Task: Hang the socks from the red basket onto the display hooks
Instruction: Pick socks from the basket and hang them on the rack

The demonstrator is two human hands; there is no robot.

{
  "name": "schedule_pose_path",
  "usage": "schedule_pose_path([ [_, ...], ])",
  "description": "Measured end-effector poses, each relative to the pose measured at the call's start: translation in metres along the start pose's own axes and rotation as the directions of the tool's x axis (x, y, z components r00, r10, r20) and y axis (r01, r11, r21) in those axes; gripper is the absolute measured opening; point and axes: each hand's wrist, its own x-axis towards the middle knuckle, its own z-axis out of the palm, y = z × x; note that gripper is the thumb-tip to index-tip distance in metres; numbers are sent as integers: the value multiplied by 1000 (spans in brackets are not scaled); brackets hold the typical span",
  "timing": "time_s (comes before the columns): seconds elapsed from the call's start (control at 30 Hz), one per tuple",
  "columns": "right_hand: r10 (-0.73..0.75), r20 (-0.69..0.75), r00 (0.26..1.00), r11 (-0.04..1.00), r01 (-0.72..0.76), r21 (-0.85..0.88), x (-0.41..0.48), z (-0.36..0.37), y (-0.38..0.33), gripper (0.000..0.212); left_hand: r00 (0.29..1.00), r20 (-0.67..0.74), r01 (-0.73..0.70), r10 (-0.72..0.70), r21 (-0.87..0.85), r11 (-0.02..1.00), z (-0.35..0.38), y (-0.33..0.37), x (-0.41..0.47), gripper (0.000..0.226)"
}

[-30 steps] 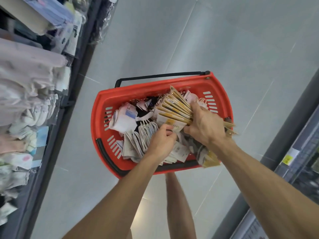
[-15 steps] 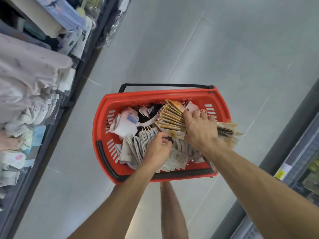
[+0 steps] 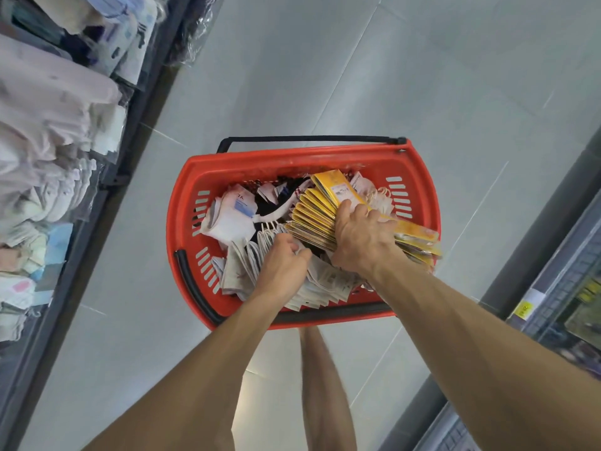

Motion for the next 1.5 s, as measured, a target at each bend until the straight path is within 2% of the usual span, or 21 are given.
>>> schedule_pose_path([
  [0.13, -29, -107, 994, 1000, 29, -3, -6, 4, 3, 87, 999, 17, 35, -33, -124, 992, 2, 4, 1, 69],
  [0.23, -66, -88, 994, 996, 70, 48, -9, 4, 9, 92, 1000, 13, 29, -27, -131, 991, 5, 9, 4, 82],
  [0.3, -64, -22, 998, 979, 67, 194, -5, -2, 15, 94, 1000, -9, 20, -22, -139, 990, 8, 13, 10, 87],
  [0.37, -66, 29, 997, 943, 52, 330, 6, -4, 21, 94, 998, -31, 47, -55, -227, 973, 11, 18, 17, 88],
  [0.5, -37, 19, 999, 824, 20, 566, 32, 3, 27, 72, 980, -83, 139, -181, -367, 920, 20, 19, 33, 84],
  [0.57, -38, 13, 999, 838, 24, 545, 41, 10, 26, 73, 968, -111, 163, -227, -409, 898, 24, 15, 39, 82],
  [0.67, -78, 35, 996, 911, 56, 409, 51, 22, 23, 76, 959, -136, 167, -248, -436, 885, 29, 9, 45, 81],
  [0.8, -91, 40, 995, 931, 71, 358, 62, 26, 24, 67, 959, -164, 138, -232, -445, 885, 31, 7, 49, 76],
  [0.93, -45, 7, 999, 888, 37, 459, 66, 33, 20, 69, 960, -163, 134, -226, -443, 886, 31, 5, 53, 73],
  [1.07, -90, -40, 995, 815, 96, 572, 62, 32, 21, 72, 960, -177, 125, -218, -428, 895, 31, 3, 53, 75],
  [1.37, -62, -190, 980, 783, 166, 599, 47, 21, 33, 71, 966, -155, 122, -207, -433, 893, 28, 4, 50, 68],
  [1.5, -1, -260, 966, 784, 163, 600, 39, 22, 29, 70, 965, -152, 130, -215, -434, 891, 27, 5, 49, 65],
])
